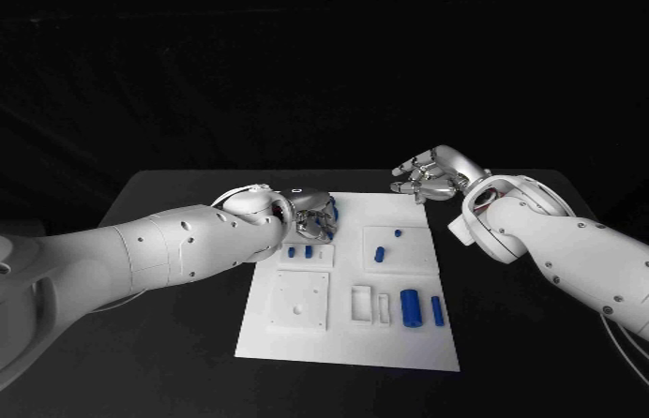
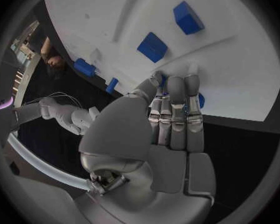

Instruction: Assemble the parts on the task board

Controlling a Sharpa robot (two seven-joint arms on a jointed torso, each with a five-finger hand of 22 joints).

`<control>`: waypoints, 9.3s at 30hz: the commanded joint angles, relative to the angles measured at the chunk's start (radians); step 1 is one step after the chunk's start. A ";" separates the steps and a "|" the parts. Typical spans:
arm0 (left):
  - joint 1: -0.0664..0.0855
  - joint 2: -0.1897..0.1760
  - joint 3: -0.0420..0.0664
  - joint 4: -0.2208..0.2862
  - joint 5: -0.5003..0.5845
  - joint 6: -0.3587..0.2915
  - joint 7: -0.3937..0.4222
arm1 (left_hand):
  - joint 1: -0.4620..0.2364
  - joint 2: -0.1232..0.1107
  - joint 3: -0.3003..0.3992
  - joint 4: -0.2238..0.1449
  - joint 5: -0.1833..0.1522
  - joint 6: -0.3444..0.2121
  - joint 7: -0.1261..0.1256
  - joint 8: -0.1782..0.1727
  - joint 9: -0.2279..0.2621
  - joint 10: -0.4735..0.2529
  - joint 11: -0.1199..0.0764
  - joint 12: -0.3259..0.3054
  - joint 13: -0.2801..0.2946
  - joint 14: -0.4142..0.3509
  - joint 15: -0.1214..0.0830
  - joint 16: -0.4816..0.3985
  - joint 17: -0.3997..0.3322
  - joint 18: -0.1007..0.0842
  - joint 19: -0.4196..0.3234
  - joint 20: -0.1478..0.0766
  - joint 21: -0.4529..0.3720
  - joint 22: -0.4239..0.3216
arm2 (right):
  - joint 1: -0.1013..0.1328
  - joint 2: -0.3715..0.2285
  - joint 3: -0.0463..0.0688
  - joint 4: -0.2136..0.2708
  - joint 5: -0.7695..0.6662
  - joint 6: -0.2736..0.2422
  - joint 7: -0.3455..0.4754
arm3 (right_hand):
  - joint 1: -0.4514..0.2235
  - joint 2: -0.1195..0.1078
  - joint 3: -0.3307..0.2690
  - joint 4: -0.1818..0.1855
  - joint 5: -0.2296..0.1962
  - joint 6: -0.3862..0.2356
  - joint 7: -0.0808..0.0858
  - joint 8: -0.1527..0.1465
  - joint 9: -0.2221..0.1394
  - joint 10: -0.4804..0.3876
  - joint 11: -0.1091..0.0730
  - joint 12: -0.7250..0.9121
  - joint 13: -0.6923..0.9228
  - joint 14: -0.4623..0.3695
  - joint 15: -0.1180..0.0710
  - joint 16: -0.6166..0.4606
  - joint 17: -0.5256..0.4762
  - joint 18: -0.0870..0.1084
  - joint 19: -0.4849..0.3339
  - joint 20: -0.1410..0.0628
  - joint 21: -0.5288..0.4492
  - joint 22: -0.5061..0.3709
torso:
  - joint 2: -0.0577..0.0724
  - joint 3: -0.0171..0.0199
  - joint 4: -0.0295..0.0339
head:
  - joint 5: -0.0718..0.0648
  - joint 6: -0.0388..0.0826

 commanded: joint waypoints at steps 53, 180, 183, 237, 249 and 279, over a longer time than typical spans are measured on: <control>0.008 -0.212 0.090 0.143 0.138 0.106 0.033 | -0.008 0.011 0.002 -0.016 -0.006 0.006 0.000 0.000 0.001 0.001 0.001 -0.003 0.001 0.016 -0.004 -0.021 -0.009 0.012 0.002 -0.002 0.006 0.017 | -0.001 -0.016 0.000 0.008 -0.001 0.009 0.008 | -0.001 0.004 -0.003 0.009 0.005 -0.004 0.002 -0.005 -0.001 0.004 0.001 -0.004 -0.001 -0.001 0.000 -0.007 0.000 -0.009 0.002 0.000 0.000 -0.006 | 0.000 -0.0023 0.0013 | 0.010 -0.001; -0.003 -0.192 0.091 0.039 0.312 -0.116 0.045 | -0.007 -0.048 0.071 -0.001 -0.003 -0.069 0.019 0.001 -0.001 -0.009 0.011 0.001 0.003 -0.056 0.007 -0.017 -0.015 0.008 -0.046 0.004 0.015 0.013 | -0.011 -0.035 0.000 0.036 -0.068 0.163 -0.032 | 0.030 0.012 0.081 -0.040 -0.081 0.019 0.015 -0.005 -0.001 0.037 0.046 -0.438 -0.337 -0.023 0.024 -0.041 -0.083 0.004 -0.042 0.014 0.001 0.009 | -0.002 0.0033 -0.0022 | -0.026 0.003; 0.012 -0.209 0.095 0.055 0.484 -0.128 0.075 | -0.025 -0.049 0.079 0.014 -0.022 -0.089 0.026 0.002 -0.001 -0.051 0.025 0.000 0.002 -0.073 0.019 -0.092 -0.051 0.011 -0.072 0.016 -0.024 -0.009 | -0.012 -0.041 -0.002 0.043 -0.110 0.183 -0.035 | 0.044 0.002 0.133 -0.079 -0.133 0.049 0.016 -0.009 -0.002 0.076 0.061 -0.576 -0.457 -0.016 0.029 -0.024 -0.093 0.023 -0.044 0.020 0.021 0.059 | -0.001 0.0021 -0.0001 | -0.037 0.006; 0.037 -0.311 0.098 0.231 1.181 -0.041 0.207 | -0.047 0.006 -0.072 0.036 -0.063 -0.095 0.030 0.002 -0.001 -0.186 0.089 -0.002 0.001 -0.091 0.144 -0.922 -0.369 0.011 -0.141 0.149 -0.258 -1.034 | -0.020 0.023 -0.140 0.018 -0.495 0.130 -0.142 | 0.027 -0.077 0.358 -0.067 -0.288 0.123 -0.005 -0.004 -0.001 0.080 0.064 -0.640 -0.452 0.020 0.029 0.082 -0.116 0.065 -0.017 0.031 0.042 0.264 | 0.000 -0.0012 0.0049 | -0.050 0.005; 0.037 -0.306 0.098 0.227 1.215 -0.006 0.169 | -0.054 0.013 -0.124 0.062 -0.092 -0.100 0.029 0.002 -0.001 -0.189 0.089 -0.002 0.001 -0.092 0.146 -0.921 -0.371 0.007 -0.131 0.151 -0.260 -1.074 | -0.024 0.028 -0.146 0.002 -0.533 0.128 -0.174 | 0.056 -0.046 0.361 -0.099 -0.307 0.206 -0.023 -0.004 0.006 0.174 0.036 -0.639 -0.450 0.024 0.009 0.084 -0.114 0.052 -0.023 0.009 0.073 0.270 | 0.000 -0.0008 0.0076 | -0.055 0.000; 0.036 -0.300 0.097 0.209 1.179 -0.034 0.176 | -0.043 0.026 -0.174 0.093 -0.092 -0.118 0.036 0.002 -0.001 -0.195 0.091 -0.002 0.001 -0.093 0.147 -0.921 -0.371 0.004 -0.116 0.151 -0.257 -1.149 | -0.034 0.028 -0.162 -0.010 -0.601 0.084 -0.186 | 0.070 -0.038 0.435 -0.150 -0.305 0.246 -0.032 -0.003 0.010 0.217 0.028 -0.638 -0.449 0.034 -0.001 0.078 -0.110 0.062 -0.069 0.000 0.199 0.269 | 0.001 -0.0009 0.0060 | -0.051 0.002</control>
